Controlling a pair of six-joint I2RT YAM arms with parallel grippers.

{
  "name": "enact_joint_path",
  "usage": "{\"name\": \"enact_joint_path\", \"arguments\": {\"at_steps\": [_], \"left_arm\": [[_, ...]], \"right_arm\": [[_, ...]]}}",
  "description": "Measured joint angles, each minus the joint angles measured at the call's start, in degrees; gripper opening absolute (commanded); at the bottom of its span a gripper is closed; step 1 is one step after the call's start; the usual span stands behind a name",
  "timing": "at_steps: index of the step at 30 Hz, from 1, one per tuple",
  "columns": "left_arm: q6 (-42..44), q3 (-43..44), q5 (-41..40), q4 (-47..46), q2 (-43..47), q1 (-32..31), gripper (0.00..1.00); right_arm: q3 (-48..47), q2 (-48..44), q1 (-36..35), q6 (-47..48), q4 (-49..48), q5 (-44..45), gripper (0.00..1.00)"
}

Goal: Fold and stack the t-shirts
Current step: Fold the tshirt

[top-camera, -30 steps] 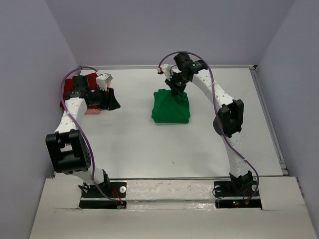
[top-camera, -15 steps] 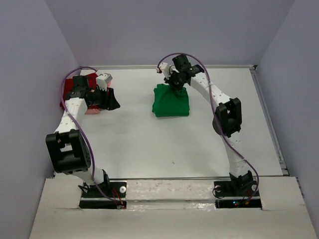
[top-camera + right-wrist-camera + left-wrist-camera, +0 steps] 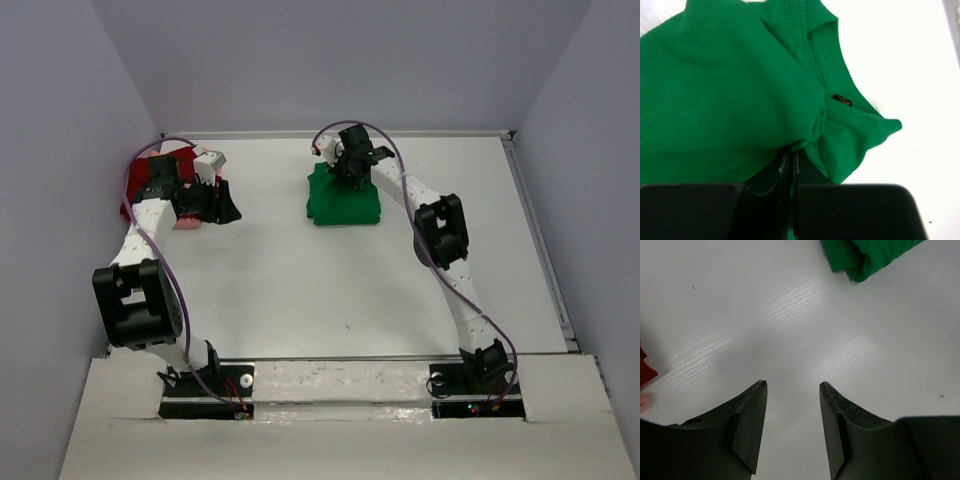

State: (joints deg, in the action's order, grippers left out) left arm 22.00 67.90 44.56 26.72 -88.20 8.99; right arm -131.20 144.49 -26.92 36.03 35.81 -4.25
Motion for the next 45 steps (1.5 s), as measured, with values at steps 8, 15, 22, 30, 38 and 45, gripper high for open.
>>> {"name": "enact_joint_path", "arguments": {"at_steps": [8, 15, 22, 30, 38, 45], "left_arm": [[0.0, 0.0, 0.0, -0.4, 0.0, 0.0, 0.55], [-0.1, -0.3, 0.1, -0.8, 0.0, 0.0, 0.55], [-0.7, -3.1, 0.1, -1.6, 1.5, 0.0, 0.53], [-2.1, -3.7, 0.3, -2.8, 6.0, 0.0, 0.72], [-3.8, -4.0, 3.7, -3.9, 8.0, 0.0, 0.99], [-8.1, -8.3, 10.4, -7.8, 8.8, 1.2, 0.97]], "right_arm": [[-0.8, 2.1, 0.8, 0.1, -4.8, 3.1, 0.37], [-1.1, 2.3, 1.0, 1.7, -7.8, 6.3, 0.82], [-1.9, 2.0, 1.1, 3.5, -7.9, 9.1, 0.84], [4.1, -10.8, 0.9, 0.4, -5.3, 9.1, 0.83], [4.9, -27.0, -1.0, -5.6, 0.9, 4.7, 0.0], [5.1, -24.3, -1.9, -9.8, 11.3, -4.6, 0.0]]}}
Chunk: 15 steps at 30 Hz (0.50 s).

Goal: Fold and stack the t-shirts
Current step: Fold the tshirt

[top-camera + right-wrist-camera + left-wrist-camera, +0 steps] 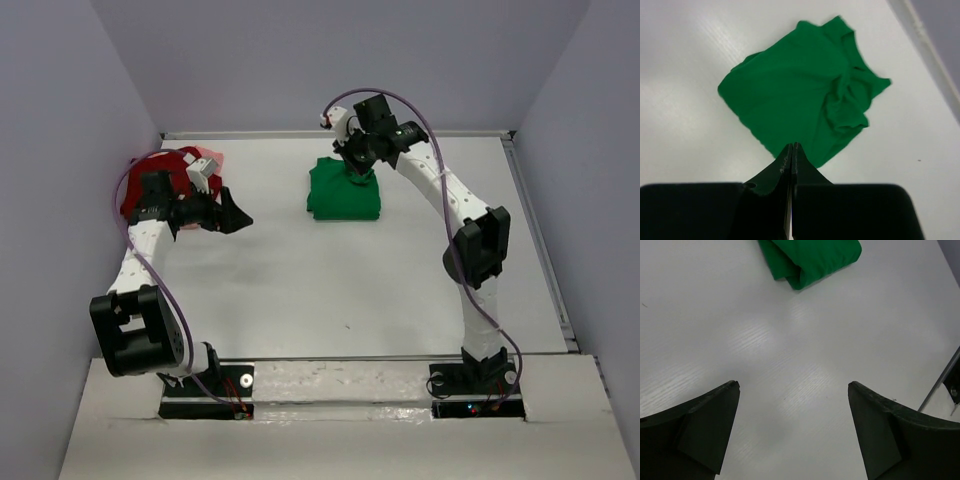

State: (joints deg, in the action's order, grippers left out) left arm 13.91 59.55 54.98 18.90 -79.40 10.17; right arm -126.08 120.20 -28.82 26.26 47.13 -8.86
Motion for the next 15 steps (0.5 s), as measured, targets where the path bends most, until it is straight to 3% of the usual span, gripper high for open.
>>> {"name": "enact_joint_path", "arguments": {"at_steps": [3, 15], "left_arm": [[-1.0, -1.7, 2.1, -0.5, 0.0, 1.2, 0.91], [-1.2, -1.9, -1.8, -1.6, 1.3, 1.7, 0.9]], "right_arm": [[0.2, 3.6, -0.3, -1.0, 3.5, -3.1, 0.0], [-5.1, 15.9, -4.6, -1.5, 8.2, -6.7, 0.0]]}}
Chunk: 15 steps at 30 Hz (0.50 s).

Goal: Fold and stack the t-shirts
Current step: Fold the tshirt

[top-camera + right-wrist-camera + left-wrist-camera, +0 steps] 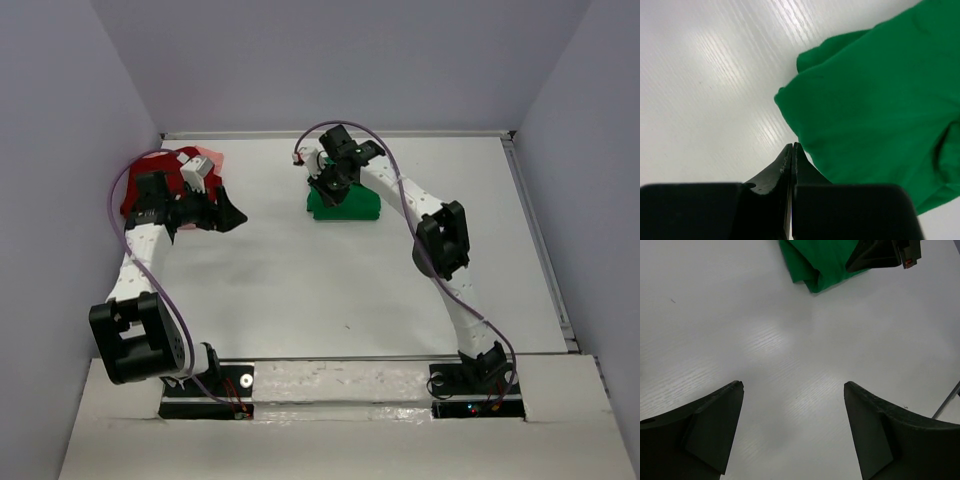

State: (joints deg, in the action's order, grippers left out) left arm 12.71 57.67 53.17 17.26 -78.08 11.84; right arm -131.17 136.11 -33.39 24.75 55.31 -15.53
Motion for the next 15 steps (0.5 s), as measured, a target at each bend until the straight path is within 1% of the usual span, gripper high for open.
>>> {"name": "enact_joint_path", "arguments": {"at_steps": [7, 15], "left_arm": [[0.0, -0.7, -2.2, -1.0, 2.2, 0.0, 0.9], [0.0, -1.1, -3.7, -1.2, 2.8, 0.0, 0.9]], "right_arm": [[-4.9, 2.1, -1.1, -0.1, 0.0, -1.2, 0.0], [-5.6, 3.2, -1.1, 0.1, -1.0, -1.4, 0.0]]}}
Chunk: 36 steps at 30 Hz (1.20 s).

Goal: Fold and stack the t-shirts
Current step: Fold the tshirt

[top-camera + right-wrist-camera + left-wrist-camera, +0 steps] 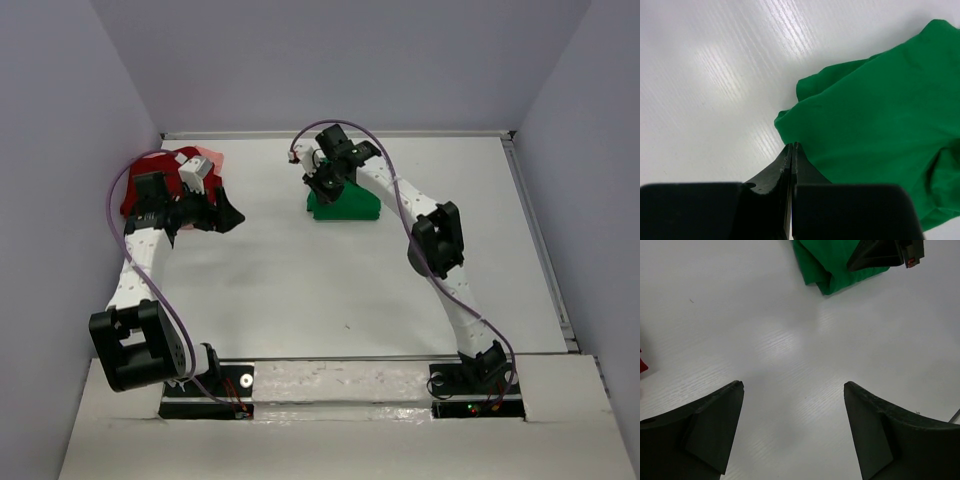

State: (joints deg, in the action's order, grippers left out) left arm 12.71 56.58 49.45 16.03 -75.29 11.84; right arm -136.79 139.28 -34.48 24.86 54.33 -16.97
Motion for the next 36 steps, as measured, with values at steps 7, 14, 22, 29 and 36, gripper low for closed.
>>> {"name": "enact_joint_path", "arguments": {"at_steps": [7, 14, 22, 29, 36], "left_arm": [[0.0, -1.4, -0.9, -0.4, 0.8, 0.0, 0.9], [0.0, -1.5, -1.7, -0.4, 1.9, 0.0, 0.91], [0.1, -1.7, -1.6, -0.5, 2.1, 0.0, 0.91], [0.0, -3.2, -1.7, -0.8, 5.1, 0.0, 0.91], [0.0, -3.3, -1.7, -1.0, 5.5, 0.0, 0.91]], "right_arm": [[3.3, 3.3, 0.0, 0.2, -2.3, -1.2, 0.0], [3.7, 5.0, 0.0, 0.4, -2.8, -1.7, 0.0], [4.0, 5.0, 0.0, 0.8, -3.5, -1.7, 0.0], [4.0, 5.0, 0.0, 0.8, -3.6, -1.9, 0.0], [4.1, 5.0, 0.0, 0.8, -3.7, -1.8, 0.01]]}}
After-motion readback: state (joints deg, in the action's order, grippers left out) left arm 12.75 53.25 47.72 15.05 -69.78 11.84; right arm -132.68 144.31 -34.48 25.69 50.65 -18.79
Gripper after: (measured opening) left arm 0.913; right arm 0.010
